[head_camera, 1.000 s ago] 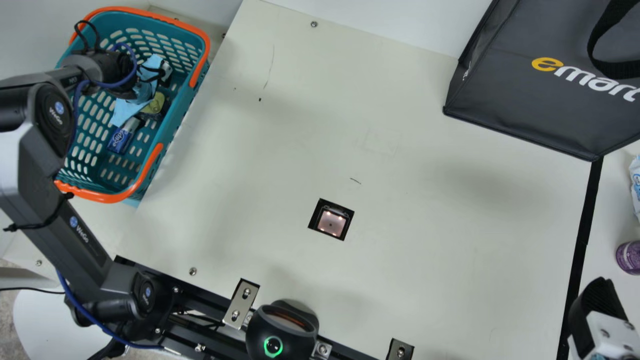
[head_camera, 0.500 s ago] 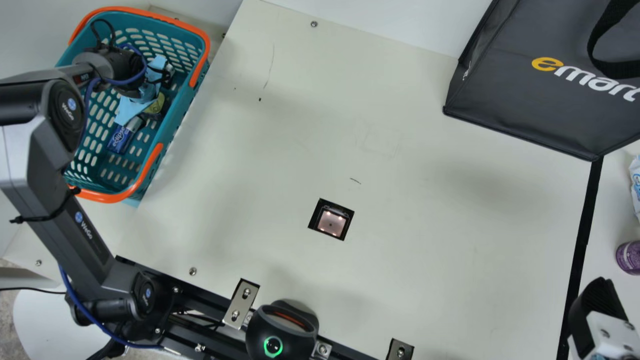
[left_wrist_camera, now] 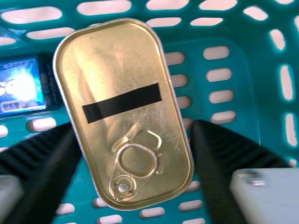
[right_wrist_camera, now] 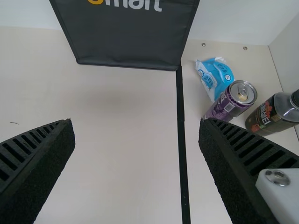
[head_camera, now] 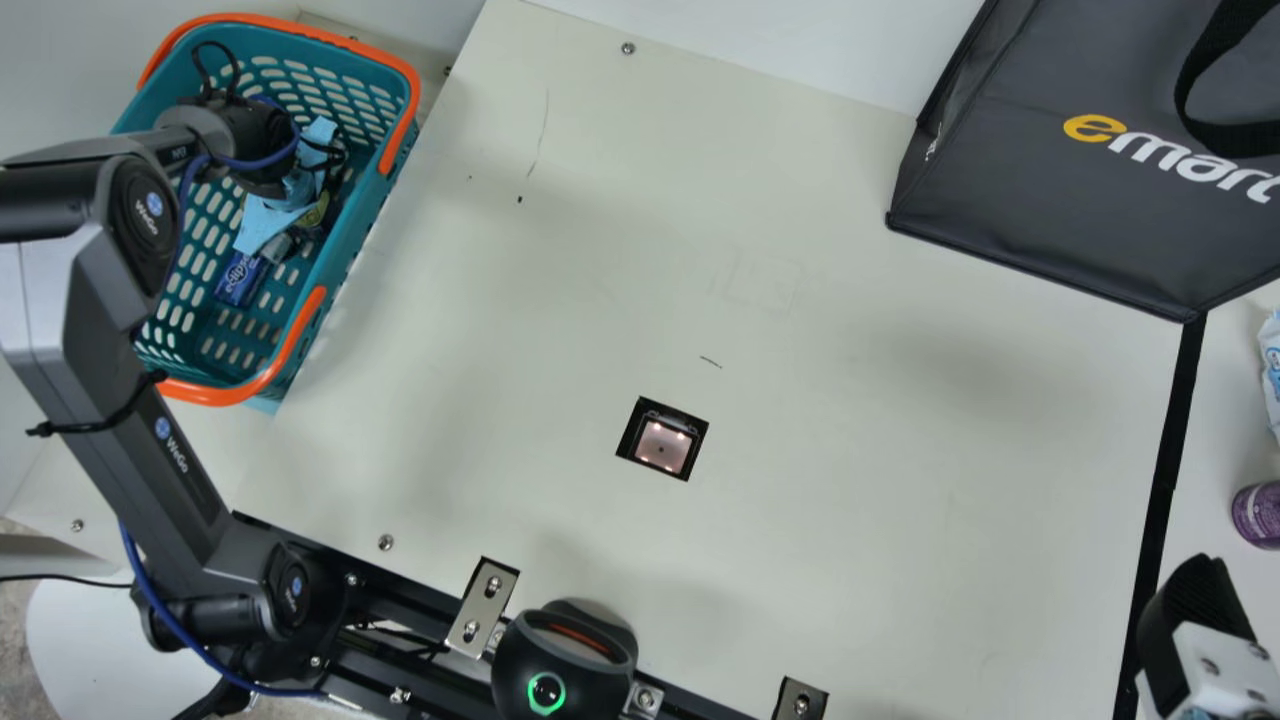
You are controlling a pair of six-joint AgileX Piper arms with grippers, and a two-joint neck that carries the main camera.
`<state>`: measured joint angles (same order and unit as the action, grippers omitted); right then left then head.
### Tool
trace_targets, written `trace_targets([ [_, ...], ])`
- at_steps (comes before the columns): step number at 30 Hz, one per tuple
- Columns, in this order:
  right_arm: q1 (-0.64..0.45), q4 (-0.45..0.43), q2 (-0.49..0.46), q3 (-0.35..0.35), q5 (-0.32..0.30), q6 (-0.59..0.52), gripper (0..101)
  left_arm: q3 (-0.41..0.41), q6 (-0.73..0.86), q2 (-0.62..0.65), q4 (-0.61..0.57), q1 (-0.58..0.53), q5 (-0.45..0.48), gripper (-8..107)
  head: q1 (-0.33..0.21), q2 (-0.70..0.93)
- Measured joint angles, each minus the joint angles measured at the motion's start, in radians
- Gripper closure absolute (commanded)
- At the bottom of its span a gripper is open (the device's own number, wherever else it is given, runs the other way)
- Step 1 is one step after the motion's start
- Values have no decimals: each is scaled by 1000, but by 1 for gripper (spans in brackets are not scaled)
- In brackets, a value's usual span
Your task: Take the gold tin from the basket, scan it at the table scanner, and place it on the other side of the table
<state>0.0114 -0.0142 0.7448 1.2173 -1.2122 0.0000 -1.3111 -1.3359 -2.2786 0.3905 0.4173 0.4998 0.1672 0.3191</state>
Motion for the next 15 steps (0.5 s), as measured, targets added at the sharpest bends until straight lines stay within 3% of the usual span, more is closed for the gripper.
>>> trace_targets([
  [7,0,0,0,0,0,0,6,10,26,14,-20,2,-4,107,2,0],
  [15,0,0,0,0,0,0,6,48,101,74,-95,2,-5,107,2,-2],
])
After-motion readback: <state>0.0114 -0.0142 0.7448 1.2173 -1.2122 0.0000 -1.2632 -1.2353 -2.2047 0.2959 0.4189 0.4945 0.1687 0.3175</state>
